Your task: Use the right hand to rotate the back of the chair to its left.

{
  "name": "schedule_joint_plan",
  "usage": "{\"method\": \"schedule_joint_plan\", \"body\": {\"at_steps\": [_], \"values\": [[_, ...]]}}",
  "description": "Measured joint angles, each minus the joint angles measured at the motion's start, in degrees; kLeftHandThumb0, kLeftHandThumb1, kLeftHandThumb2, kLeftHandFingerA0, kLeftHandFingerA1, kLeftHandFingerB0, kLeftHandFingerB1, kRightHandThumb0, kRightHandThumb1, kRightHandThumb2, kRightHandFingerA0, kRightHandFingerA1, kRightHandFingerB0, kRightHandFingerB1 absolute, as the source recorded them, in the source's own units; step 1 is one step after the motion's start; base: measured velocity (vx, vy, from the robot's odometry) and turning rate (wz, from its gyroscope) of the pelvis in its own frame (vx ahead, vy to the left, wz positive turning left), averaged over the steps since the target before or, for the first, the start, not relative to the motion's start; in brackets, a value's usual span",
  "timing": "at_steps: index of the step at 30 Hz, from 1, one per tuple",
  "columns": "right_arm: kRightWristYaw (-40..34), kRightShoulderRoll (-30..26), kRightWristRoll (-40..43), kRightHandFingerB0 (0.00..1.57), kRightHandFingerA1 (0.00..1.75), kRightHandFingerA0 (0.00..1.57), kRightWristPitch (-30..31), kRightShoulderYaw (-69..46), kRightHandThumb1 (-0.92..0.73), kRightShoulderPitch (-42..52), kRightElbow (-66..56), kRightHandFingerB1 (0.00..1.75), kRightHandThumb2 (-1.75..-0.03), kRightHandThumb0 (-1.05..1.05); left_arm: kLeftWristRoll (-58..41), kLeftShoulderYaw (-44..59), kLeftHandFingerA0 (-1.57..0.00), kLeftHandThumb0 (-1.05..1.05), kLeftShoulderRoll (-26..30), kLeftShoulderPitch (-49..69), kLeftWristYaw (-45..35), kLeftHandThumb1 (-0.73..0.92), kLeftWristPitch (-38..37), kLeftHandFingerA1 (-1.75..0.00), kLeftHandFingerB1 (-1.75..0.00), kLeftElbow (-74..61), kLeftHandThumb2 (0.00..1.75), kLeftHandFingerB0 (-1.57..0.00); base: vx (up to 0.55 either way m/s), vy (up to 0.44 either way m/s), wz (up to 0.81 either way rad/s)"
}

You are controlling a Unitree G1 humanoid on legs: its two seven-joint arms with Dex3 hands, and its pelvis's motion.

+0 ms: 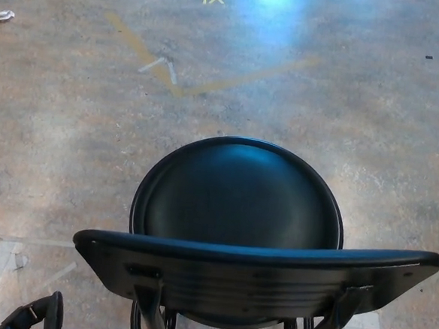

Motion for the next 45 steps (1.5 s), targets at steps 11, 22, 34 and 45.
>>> {"method": "schedule_joint_plan", "body": {"at_steps": [11, 22, 34, 45], "values": [[10.08, -3.95, 0.91, 0.00, 0.00, 0.00, 6.88, 3.21, -0.60, 1.16, -12.34, 0.00, -0.59, -1.03, -0.13, -0.44, -0.51, -1.05, 0.08, -0.20, -0.05, 0.45, -0.22, -1.50, -1.39, 0.09, 0.79, -0.56, 0.00, 0.000, 0.00], [11.45, 7.95, -3.49, 0.00, 0.00, 0.00, 11.55, 16.10, -0.63, -3.62, -15.03, 0.00, -0.60, -1.05, -0.27, -0.98, -0.48, -1.05, 0.30, -0.62, -0.03, 0.47, -0.32, -1.50, -1.41, 0.22, 0.74, -0.51, 0.00, 0.000, -0.01], [11.71, 19.29, -10.53, 0.00, 0.00, 0.00, 15.99, 27.28, -0.64, -9.76, -16.61, 0.00, -0.62, -1.05, -0.52, -1.30, -0.53, -1.05, 0.97, -0.64, 0.02, 0.45, -0.33, -1.50, -1.40, 0.27, 0.72, -0.56, 0.00, 0.000, 0.00], [12.46, 28.29, -16.27, 0.00, 0.00, 0.00, 23.82, 36.66, -0.61, -16.20, -16.47, 0.00, -0.59, -1.02, -0.60, -1.66, -0.47, -1.05, 1.18, -0.59, 0.17, 0.46, -0.33, -1.52, -1.40, 0.37, 0.73, -0.54, 0.00, 0.000, 0.00]]}}
